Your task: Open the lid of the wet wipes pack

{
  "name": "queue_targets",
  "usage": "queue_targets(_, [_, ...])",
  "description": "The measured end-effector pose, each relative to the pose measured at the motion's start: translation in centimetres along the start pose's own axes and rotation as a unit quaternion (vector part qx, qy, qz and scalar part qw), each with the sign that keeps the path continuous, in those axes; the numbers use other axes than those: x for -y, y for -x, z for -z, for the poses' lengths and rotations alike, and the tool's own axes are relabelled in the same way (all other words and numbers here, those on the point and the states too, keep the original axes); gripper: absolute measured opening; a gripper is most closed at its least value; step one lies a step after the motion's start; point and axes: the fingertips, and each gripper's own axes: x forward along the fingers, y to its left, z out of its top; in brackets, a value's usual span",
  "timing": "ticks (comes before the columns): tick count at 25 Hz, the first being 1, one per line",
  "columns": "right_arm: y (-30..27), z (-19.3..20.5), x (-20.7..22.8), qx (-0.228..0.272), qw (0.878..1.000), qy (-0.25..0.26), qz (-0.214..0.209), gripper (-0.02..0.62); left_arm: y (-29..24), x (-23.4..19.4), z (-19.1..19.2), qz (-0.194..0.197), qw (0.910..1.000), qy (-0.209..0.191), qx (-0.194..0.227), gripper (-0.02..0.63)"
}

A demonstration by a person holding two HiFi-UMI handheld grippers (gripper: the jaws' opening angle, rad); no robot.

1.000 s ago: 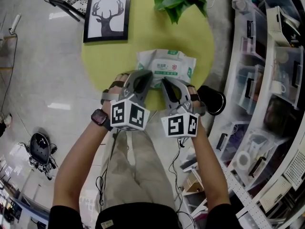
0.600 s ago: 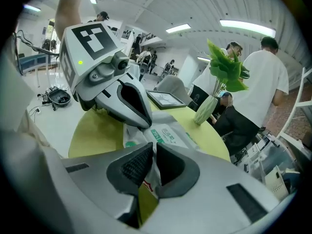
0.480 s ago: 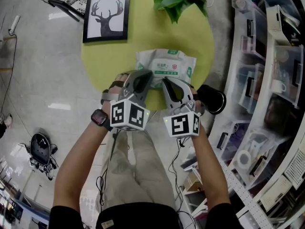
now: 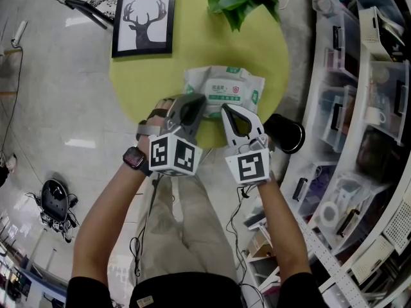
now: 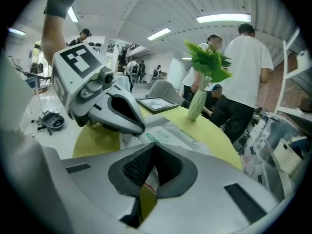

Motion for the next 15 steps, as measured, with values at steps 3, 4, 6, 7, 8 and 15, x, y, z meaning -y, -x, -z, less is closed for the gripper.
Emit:
queue_targets(3, [-0.1, -0.1, 1.3, 0.011, 0.999, -0.029, 0.013, 0.0, 0.0, 0.0, 0.0, 0.001, 1.0, -0.001, -0.001, 0.015])
queue_targets(4, [-0.1, -0.2, 1.2, 0.007, 1.0, -0.016, 0.008, 0.0, -0.1, 0.0, -0.1, 0.001, 1.0, -0.001, -0.001, 0.015])
queue_targets(6, [0.2, 0.0, 0.4, -0.007, 1.0, 0.025, -0.003, 0.002, -0.1, 0.1, -0.1, 0.002, 1.0, 0.001, 0.0, 0.015])
queue_targets(7, [0.2, 0.1, -0.1, -0.013, 0.999, 0.044, -0.004, 0.002, 0.0, 0.1, -0.1, 0.002, 1.0, 0.001, 0.001, 0.015])
queue_targets(8, [0.2, 0.1, -0.4, -0.016, 0.998, 0.06, -0.002, 0.002, 0.0, 0.0, -0.1, 0.002, 1.0, 0.002, 0.001, 0.015])
queue_targets(15, [0.1, 0.2, -0.6, -0.023, 0.996, 0.09, 0.014, 0.021, 0.0, 0.0, 0.0, 0.002, 1.0, 0.003, 0.001, 0.015])
